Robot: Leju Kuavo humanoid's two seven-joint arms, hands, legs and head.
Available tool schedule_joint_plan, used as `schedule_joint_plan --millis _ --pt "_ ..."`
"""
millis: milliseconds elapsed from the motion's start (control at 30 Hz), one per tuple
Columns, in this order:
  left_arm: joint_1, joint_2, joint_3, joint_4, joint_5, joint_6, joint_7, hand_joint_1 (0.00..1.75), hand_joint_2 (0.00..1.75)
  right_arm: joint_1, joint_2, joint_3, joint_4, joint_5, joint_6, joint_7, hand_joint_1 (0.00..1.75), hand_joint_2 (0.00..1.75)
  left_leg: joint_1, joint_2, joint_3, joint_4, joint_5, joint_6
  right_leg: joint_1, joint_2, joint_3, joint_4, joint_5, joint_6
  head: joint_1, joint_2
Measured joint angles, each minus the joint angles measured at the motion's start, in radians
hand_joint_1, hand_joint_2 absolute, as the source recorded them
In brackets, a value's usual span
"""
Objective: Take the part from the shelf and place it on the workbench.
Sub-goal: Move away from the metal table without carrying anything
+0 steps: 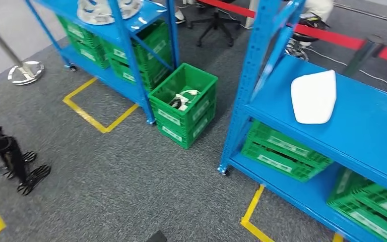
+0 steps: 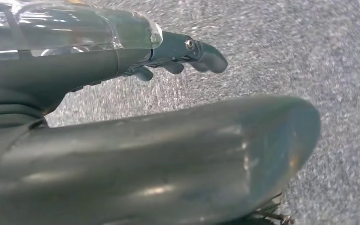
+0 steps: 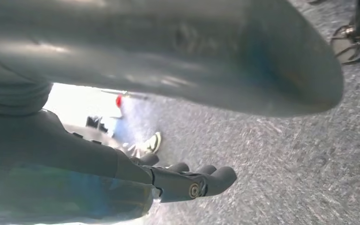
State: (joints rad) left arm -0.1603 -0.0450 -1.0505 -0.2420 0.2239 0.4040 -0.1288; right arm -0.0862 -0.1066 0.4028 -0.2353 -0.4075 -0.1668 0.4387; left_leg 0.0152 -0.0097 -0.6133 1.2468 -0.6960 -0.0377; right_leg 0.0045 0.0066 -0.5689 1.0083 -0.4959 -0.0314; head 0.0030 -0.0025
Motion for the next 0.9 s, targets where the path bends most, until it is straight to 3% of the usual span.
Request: schedule_joint_plan --millis 33,67,100,133,200,233,267,333,400,467,533,567,633,700,767,833,900 --pt "0.002 0.001 -0.001 0.0 0.0 0.0 0.0 0.0 0.0 0.0 0.0 0.0 0.0 0.0 0.001 0.0 0.0 0.0 -0.001 0.002 -0.03 0.033 0.006 0.002 0.002 0.016 0.003 0.0 -0.002 -0.002 -0.001 0.0" --pt "0.003 0.001 -0.003 0.0 -0.001 0.0 0.0 0.0 0.0 0.0 0.0 0.0 0.0 0.0 0.002 0.0 0.0 0.0 -0.002 0.003 -0.042 0.029 0.033 0.006 0.005 0.032 0.009 0.0 -0.005 -0.003 -0.002 0.0" --pt "0.003 0.001 -0.003 0.0 -0.002 -0.001 0.0 0.0 0.0 0.0 0.0 0.0 0.001 0.0 0.004 0.0 0.0 0.0 -0.004 -0.003 -0.036 -0.012 0.079 0.012 0.007 0.047 0.015 0.0 -0.008 -0.003 -0.002 0.0" --pt "0.002 0.001 -0.004 0.0 -0.003 -0.002 0.0 0.0 0.0 0.001 0.001 0.0 0.001 0.0 0.006 0.0 0.0 0.0 -0.006 -0.022 -0.019 -0.073 0.13 0.02 0.008 0.061 0.022 0.0 -0.012 -0.003 -0.003 0.0" --pt "0.002 0.002 -0.006 0.0 -0.005 -0.004 0.0 0.0 0.0 0.0 0.005 0.0 0.003 -0.001 0.013 0.0 0.0 0.0 -0.008 -0.076 0.02 -0.177 0.19 0.037 0.007 0.089 0.028 0.002 -0.019 0.004 0.0 0.0" --pt "0.001 0.003 -0.007 0.0 -0.005 -0.006 0.0 0.0 0.0 -0.001 0.007 0.0 0.003 -0.001 0.016 0.0 0.0 0.0 -0.009 -0.093 0.032 -0.204 0.194 0.043 0.004 0.101 0.026 0.002 -0.02 0.009 0.0 0.0" --pt "0.001 0.004 -0.008 0.0 -0.006 -0.007 0.0 0.0 0.0 -0.002 0.009 0.0 0.004 -0.002 0.019 0.001 0.0 0.0 -0.01 -0.093 0.04 -0.215 0.187 0.047 0.001 0.114 0.023 0.001 -0.02 0.015 0.0 0.0" --pt "-0.001 0.004 -0.01 0.0 -0.007 -0.008 0.0 0.0 0.0 0.0 0.008 0.0 0.005 -0.003 0.021 0.001 0.0 0.0 -0.009 -0.064 0.054 -0.238 0.183 0.051 -0.001 0.128 0.02 -0.002 -0.02 0.026 -0.003 0.0" --pt "-0.002 0.002 -0.01 0.0 -0.008 -0.008 0.0 0.0 0.0 -0.001 0.009 0.001 0.006 -0.003 0.022 0.001 0.0 0.0 -0.002 -0.031 0.072 -0.259 0.185 0.056 0.002 0.084 0.003 0.036 -0.046 0.039 0.0 0.0" --pt "0.0 0.0 -0.01 0.0 -0.008 -0.008 0.0 0.0 0.0 -0.005 0.008 0.001 0.007 -0.002 0.022 0.001 0.0 0.0 0.0 0.006 0.087 -0.266 0.179 0.058 -0.004 0.021 -0.055 0.15 -0.1 0.055 0.005 0.0" --pt "0.001 0.001 -0.01 0.0 -0.008 -0.009 0.0 0.0 0.0 -0.004 0.008 0.001 0.007 -0.002 0.023 0.001 0.0 0.0 0.001 0.04 0.096 -0.266 0.169 0.056 -0.014 0.0 -0.114 0.25 -0.127 0.068 0.007 0.0" --pt "0.001 0.001 -0.01 0.001 -0.008 -0.009 0.0 0.0 0.0 -0.002 0.009 0.001 0.007 -0.002 0.023 0.001 0.0 0.0 0.002 0.055 0.101 -0.266 0.163 0.053 -0.019 -0.005 -0.121 0.254 -0.111 0.074 0.007 0.0" --pt "-0.001 0.001 -0.01 0.001 -0.008 -0.009 0.0 0.0 0.0 0.003 0.008 0.002 0.008 -0.002 0.022 0.001 0.0 0.0 0.004 0.079 0.117 -0.266 0.151 0.045 -0.027 -0.025 -0.076 0.15 -0.034 0.08 0.007 0.0" --pt "-0.003 0.0 -0.01 0.001 -0.008 -0.009 -0.001 0.0 0.0 0.003 0.006 0.002 0.009 -0.002 0.021 0.0 0.0 0.0 0.002 0.098 0.129 -0.265 0.138 0.033 -0.022 -0.062 -0.02 0.032 0.016 0.076 0.008 0.0" --pt "-0.005 0.0 -0.01 0.001 -0.009 -0.008 -0.001 0.0 0.0 0.001 0.006 0.002 0.009 -0.004 0.021 -0.001 0.0 0.0 -0.001 0.114 0.136 -0.265 0.13 0.021 -0.013 -0.074 -0.006 0.001 0.013 0.06 0.008 0.0" --pt "-0.008 -0.001 -0.01 0.001 -0.009 -0.008 -0.002 0.0 0.0 0.002 0.006 0.002 0.009 -0.006 0.021 -0.002 0.0 0.0 0.0 0.128 0.146 -0.268 0.124 0.012 -0.011 -0.056 -0.008 0.0 0.01 0.044 0.005 0.0" --pt "-0.012 -0.001 -0.01 0.0 -0.01 -0.008 -0.004 0.0 0.0 0.002 0.006 0.002 0.01 -0.008 0.021 -0.003 0.0 0.0 0.005 0.072 0.138 -0.243 0.098 0.003 -0.014 -0.038 -0.003 -0.005 0.01 0.032 0.002 0.0"
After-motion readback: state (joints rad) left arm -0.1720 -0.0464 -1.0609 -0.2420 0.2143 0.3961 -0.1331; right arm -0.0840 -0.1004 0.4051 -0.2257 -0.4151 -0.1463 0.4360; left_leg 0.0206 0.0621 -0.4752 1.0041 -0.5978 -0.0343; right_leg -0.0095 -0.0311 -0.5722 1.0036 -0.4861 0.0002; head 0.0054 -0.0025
